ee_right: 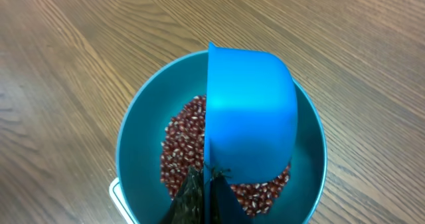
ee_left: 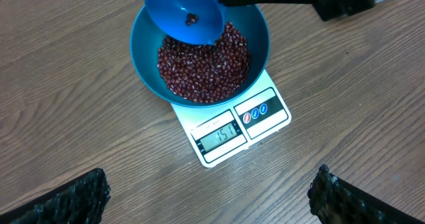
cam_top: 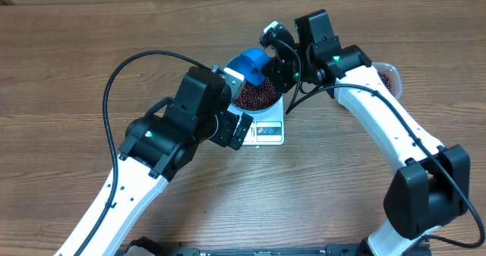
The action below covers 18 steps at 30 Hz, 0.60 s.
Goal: Scoop item into bowl and weigh 150g on scale
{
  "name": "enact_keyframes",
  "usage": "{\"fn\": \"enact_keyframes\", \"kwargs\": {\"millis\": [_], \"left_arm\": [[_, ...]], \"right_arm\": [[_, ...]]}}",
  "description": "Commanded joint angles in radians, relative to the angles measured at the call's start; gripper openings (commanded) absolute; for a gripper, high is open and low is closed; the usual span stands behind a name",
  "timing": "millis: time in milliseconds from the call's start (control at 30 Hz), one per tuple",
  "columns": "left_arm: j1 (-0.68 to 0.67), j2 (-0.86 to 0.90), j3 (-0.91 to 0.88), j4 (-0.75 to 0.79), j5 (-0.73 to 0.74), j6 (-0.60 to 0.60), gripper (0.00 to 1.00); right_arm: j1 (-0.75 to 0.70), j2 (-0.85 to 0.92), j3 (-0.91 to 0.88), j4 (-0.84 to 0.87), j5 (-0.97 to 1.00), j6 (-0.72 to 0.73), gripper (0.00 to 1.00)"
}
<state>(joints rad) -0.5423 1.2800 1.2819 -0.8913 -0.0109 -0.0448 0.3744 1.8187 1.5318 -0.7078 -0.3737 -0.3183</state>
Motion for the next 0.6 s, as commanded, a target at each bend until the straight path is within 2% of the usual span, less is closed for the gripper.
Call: {"fn": "enact_keyframes", "kwargs": {"millis": [0,567], "left_arm": [[0.005,-0.010,0.016,0.002,0.008,0.012,1.00],[0.005,-0.010,0.016,0.002,0.008,0.012,1.00]], "right_arm": [[0.006,0.027,0.029,0.007,0.061,-0.004,0.04],[0.006,0.074,0.024,-0.097,0.038,-0.008,0.04]]}}
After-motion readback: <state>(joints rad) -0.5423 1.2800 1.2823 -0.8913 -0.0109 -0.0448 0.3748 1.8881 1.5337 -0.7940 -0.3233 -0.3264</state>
